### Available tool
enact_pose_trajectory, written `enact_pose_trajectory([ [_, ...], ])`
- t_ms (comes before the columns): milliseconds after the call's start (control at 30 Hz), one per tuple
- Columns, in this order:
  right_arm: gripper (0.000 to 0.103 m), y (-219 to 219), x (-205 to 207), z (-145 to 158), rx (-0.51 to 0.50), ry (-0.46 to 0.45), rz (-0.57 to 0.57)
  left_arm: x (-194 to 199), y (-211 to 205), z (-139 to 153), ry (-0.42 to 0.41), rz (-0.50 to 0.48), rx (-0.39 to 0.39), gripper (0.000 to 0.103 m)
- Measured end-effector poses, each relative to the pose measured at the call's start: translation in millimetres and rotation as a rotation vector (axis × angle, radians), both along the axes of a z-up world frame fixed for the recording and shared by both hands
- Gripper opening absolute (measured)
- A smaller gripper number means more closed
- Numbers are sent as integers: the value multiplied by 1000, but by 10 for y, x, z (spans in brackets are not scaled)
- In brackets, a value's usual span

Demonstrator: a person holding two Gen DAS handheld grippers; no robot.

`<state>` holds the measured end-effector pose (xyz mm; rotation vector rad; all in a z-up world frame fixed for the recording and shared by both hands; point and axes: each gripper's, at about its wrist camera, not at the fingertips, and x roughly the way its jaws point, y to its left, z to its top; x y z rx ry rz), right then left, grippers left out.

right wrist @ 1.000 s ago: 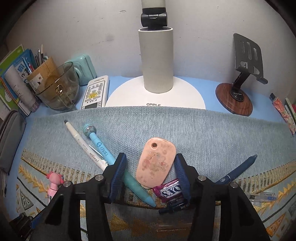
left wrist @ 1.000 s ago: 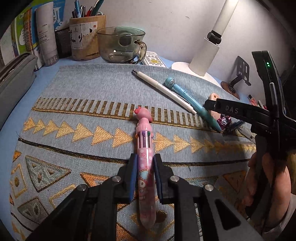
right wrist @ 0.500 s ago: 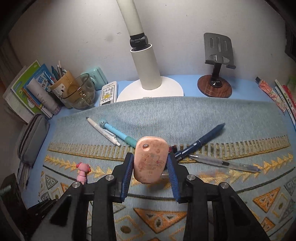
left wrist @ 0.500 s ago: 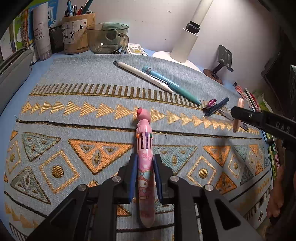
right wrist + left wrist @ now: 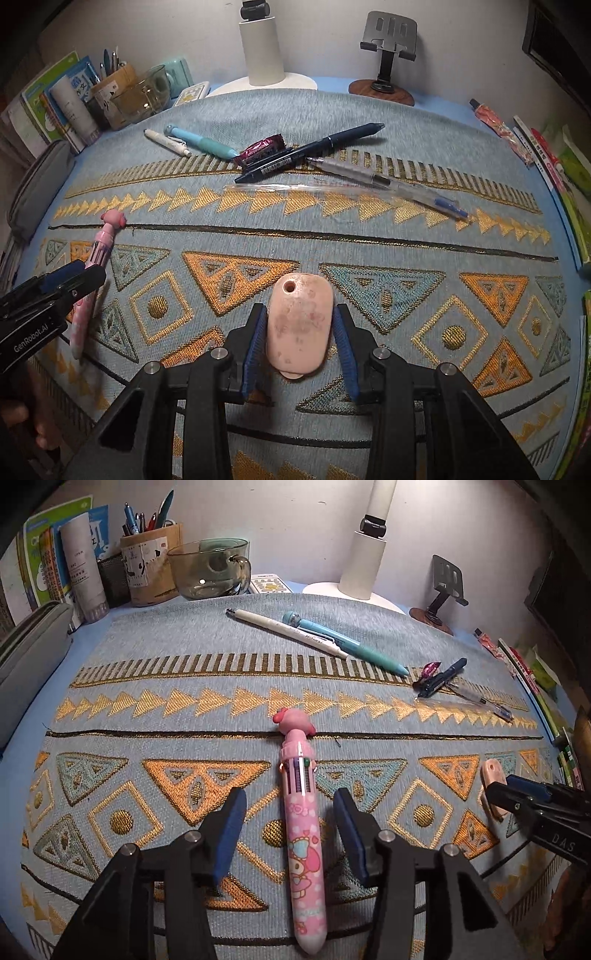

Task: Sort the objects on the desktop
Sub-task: 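Carry the pink pen and peach eraser to the glass bowl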

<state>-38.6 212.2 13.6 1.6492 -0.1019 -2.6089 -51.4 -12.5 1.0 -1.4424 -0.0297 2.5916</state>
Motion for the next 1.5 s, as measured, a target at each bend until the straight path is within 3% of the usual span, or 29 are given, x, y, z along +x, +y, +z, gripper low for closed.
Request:
enact_pose_trajectory([
  [67,46,55,24,23,-31,6,-32,12,44,-11,15,-11,-43,40],
  [167,54,95,13,5,-18,6,-64,25,31,1,16,-12,-54,15],
  [367,53,-111,-16,-58,93,12,-21,90,31,40,-7,-8,-43,15],
  [400,40,-132,-9,-52,92,20,-12,106,41,58,-10,-9,-38,15],
  [433,35,-141,-6,-43,97,24,-12,130,65,80,-11,-10,-37,15],
  [600,35,-17,85,44,6,7,-22,183,241,235,-18,-33,-9,15],
  [833,35,403,412,510,-150,40,-80,242,771,615,7,-113,65,15],
  [1300,35,1546,995,1530,-177,214,-229,444,2109,1481,117,-292,150,15],
  [1500,35,2029,1255,1867,-143,309,-292,572,2788,1817,161,-387,178,15],
])
